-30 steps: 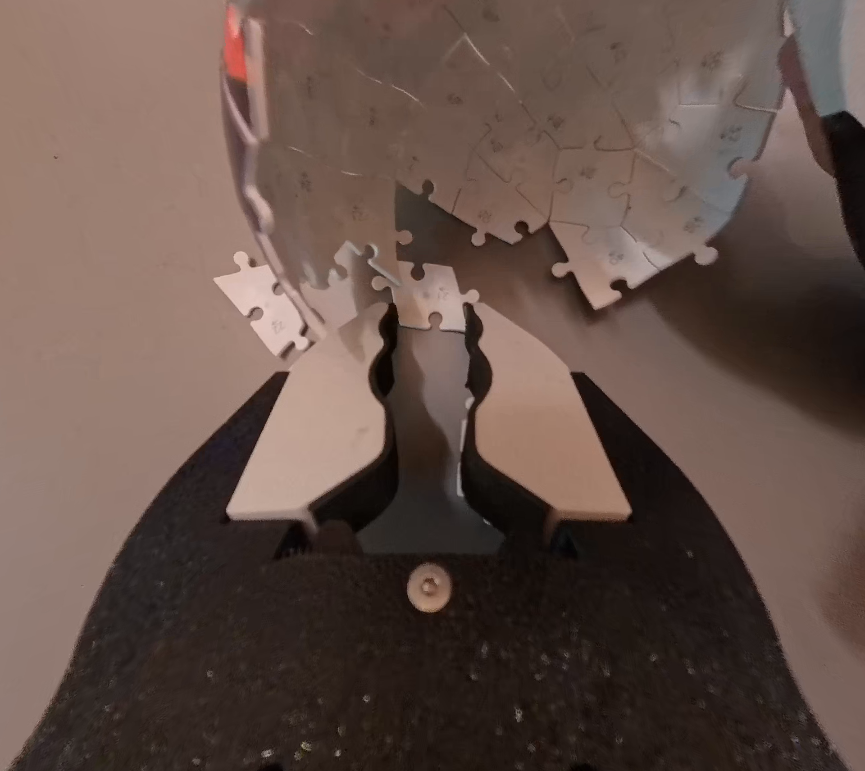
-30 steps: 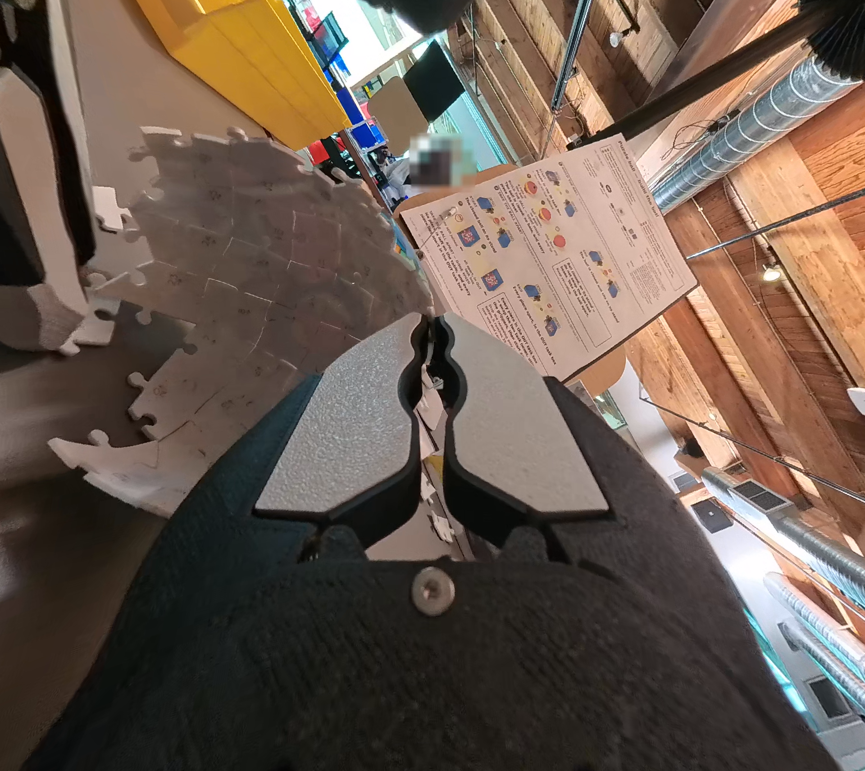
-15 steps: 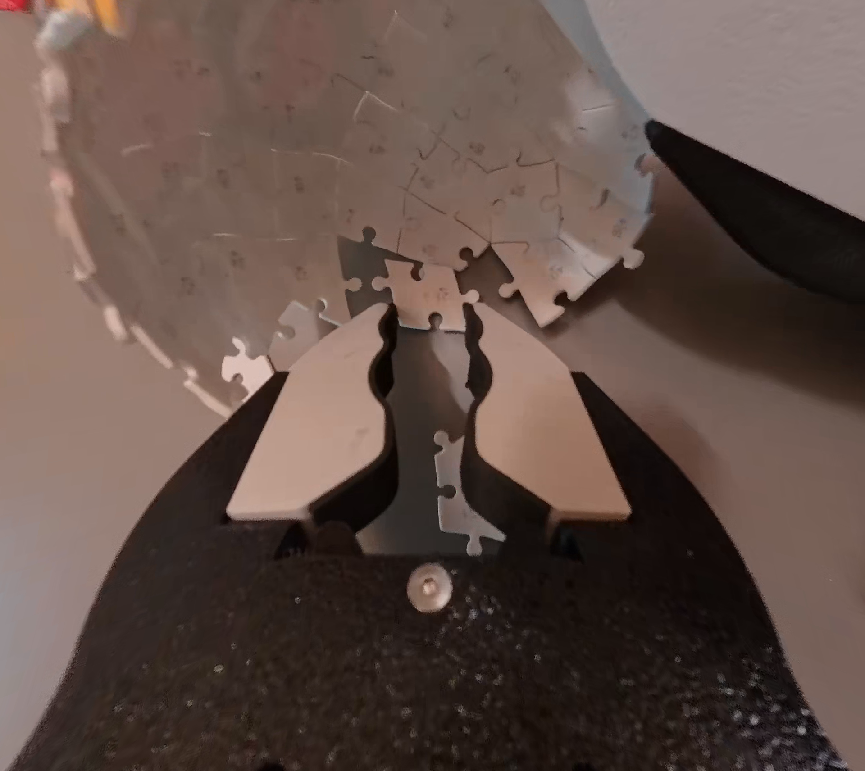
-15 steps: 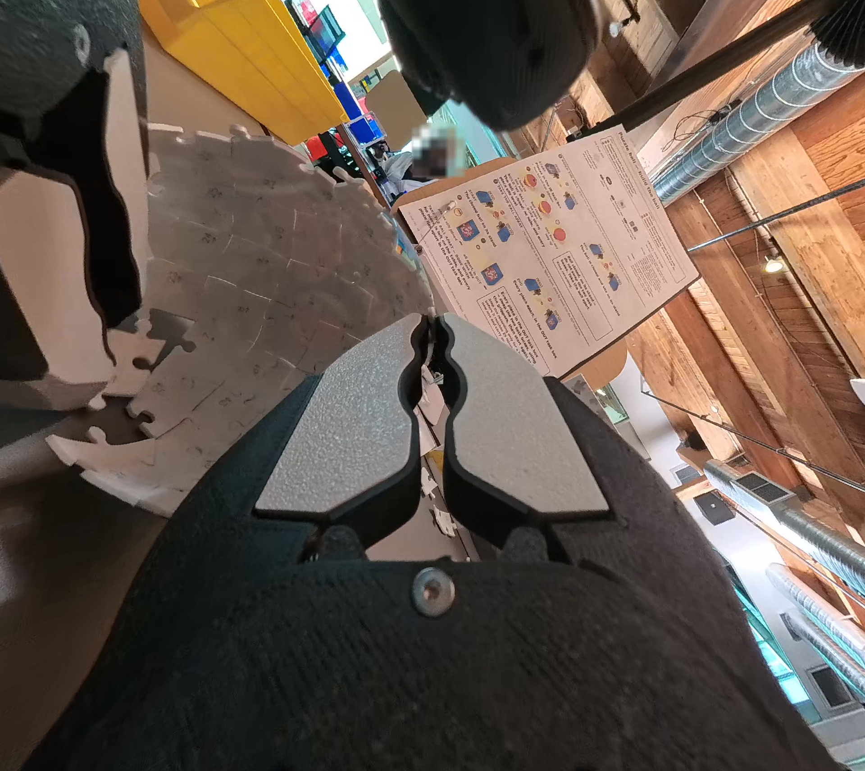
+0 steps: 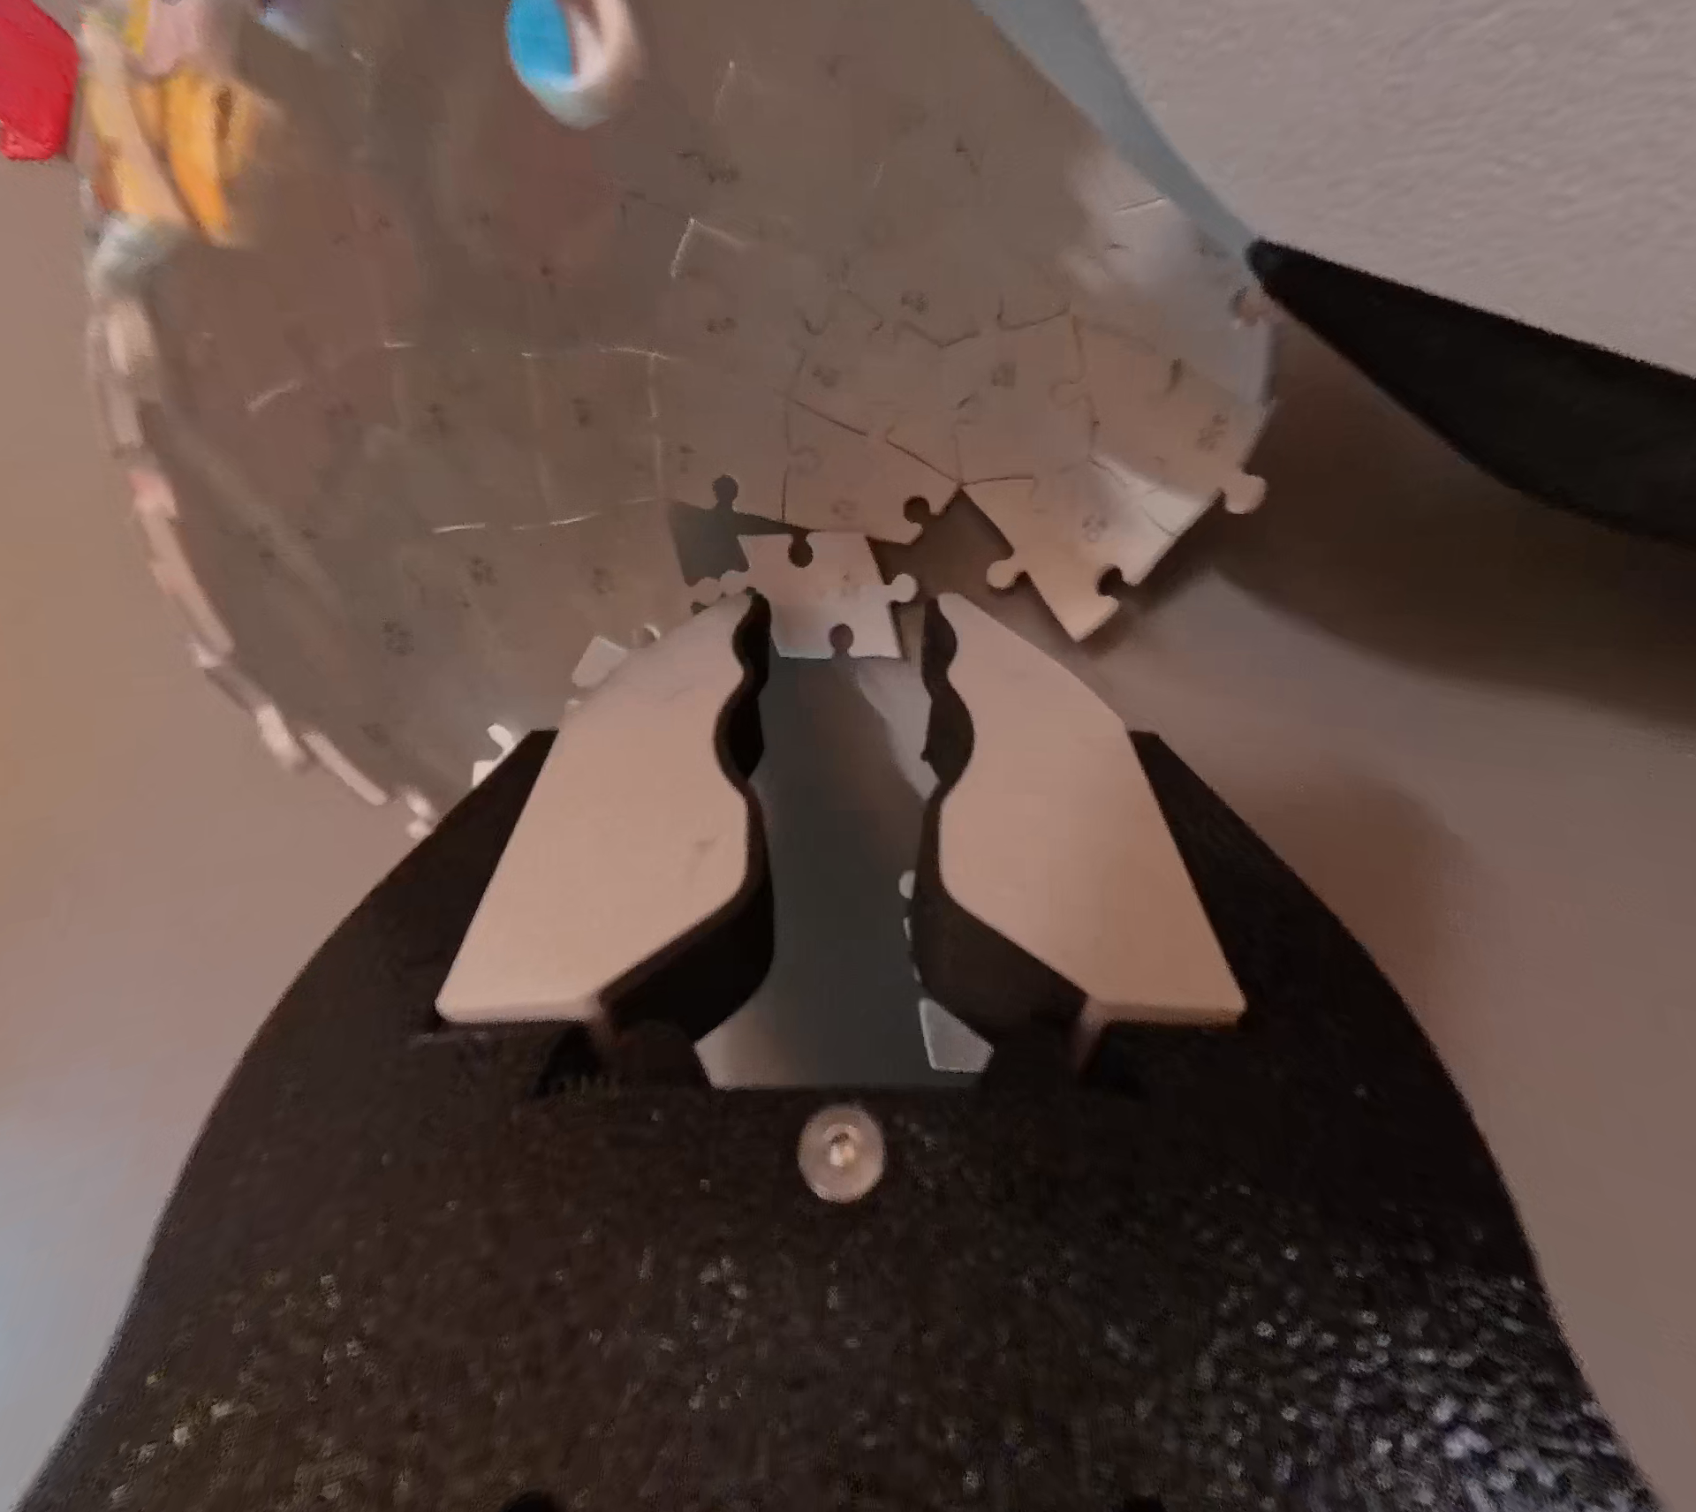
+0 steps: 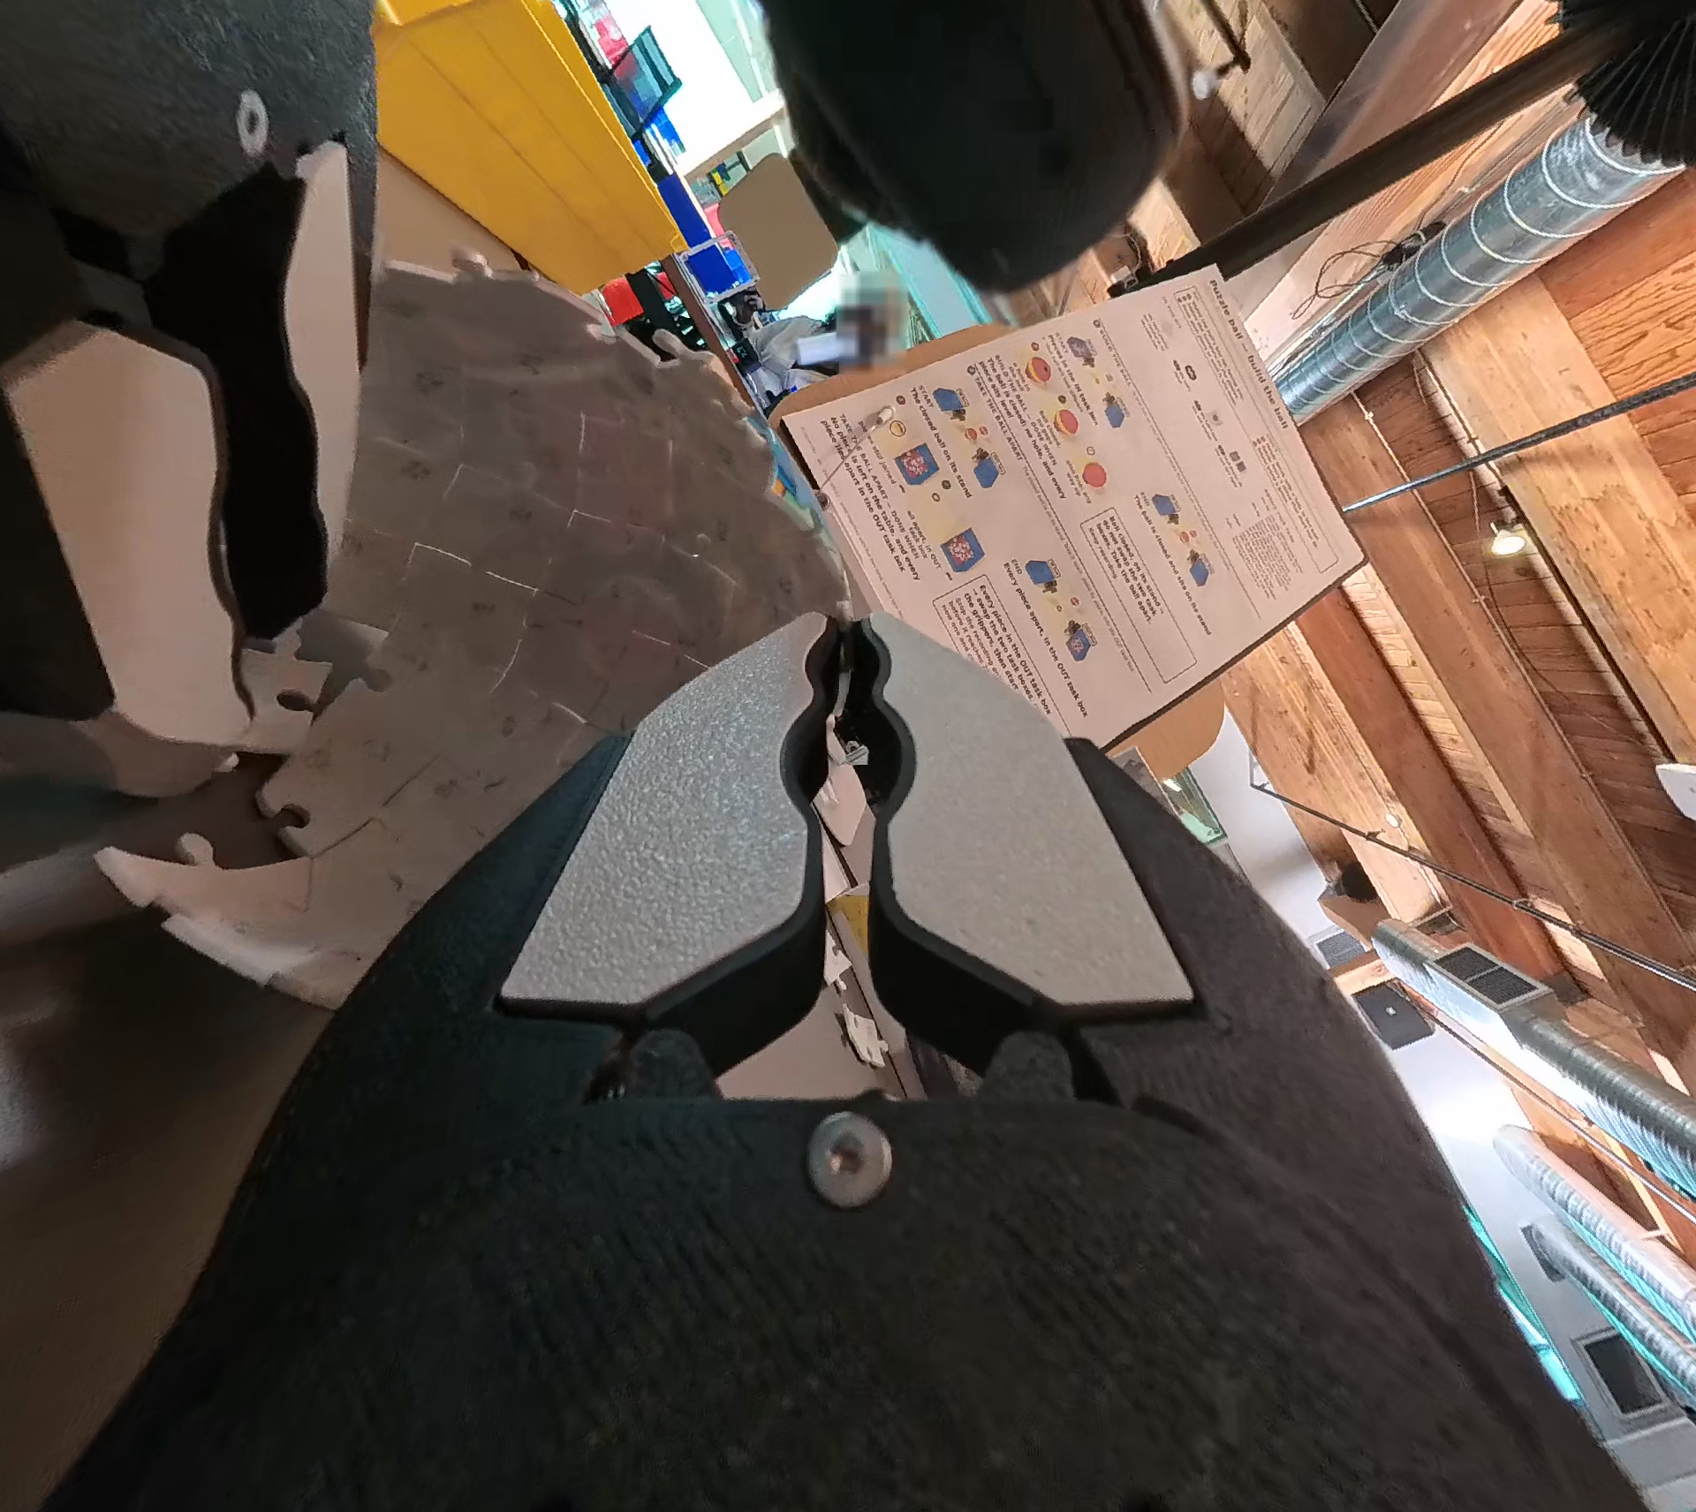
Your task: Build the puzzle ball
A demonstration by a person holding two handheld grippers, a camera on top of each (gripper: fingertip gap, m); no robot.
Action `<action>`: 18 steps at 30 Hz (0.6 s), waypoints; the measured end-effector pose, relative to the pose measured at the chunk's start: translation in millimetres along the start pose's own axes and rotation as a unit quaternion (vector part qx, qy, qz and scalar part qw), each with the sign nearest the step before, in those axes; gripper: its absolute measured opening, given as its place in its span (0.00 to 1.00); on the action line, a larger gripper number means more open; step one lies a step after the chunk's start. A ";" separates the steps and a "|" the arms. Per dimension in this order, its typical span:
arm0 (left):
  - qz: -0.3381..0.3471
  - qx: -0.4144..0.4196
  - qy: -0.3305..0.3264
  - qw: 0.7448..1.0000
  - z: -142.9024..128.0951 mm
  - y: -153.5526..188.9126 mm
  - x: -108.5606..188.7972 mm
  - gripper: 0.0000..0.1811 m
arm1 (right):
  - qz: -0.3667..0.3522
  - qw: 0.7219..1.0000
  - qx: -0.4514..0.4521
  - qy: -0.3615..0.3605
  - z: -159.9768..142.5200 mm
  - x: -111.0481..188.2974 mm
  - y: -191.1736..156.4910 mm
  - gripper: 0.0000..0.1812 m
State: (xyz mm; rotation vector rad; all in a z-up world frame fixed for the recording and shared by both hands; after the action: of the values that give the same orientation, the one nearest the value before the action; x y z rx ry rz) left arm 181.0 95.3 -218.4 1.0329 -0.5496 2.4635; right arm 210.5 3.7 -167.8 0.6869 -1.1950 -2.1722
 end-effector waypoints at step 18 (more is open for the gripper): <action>0.084 0.015 0.038 0.996 3.4 0.6 -8.9 0.00 | -0.001 1.000 -0.021 -0.007 -2.5 0.1 0.7 0.02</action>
State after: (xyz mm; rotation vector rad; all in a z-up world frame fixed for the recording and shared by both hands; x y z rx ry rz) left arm 188.3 91.2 -222.8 0.9345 -0.5988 2.6539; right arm 212.2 1.8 -168.4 0.6549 -1.1534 -2.2007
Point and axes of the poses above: each gripper's, where its closed fingertips meet, x back along the fingers, z out of its top, y = z × x across the jaws, the point moved 7 cm from there along x, back along the fingers, and after that the axes turned 2 degrees about y, right-handed, at the moved point
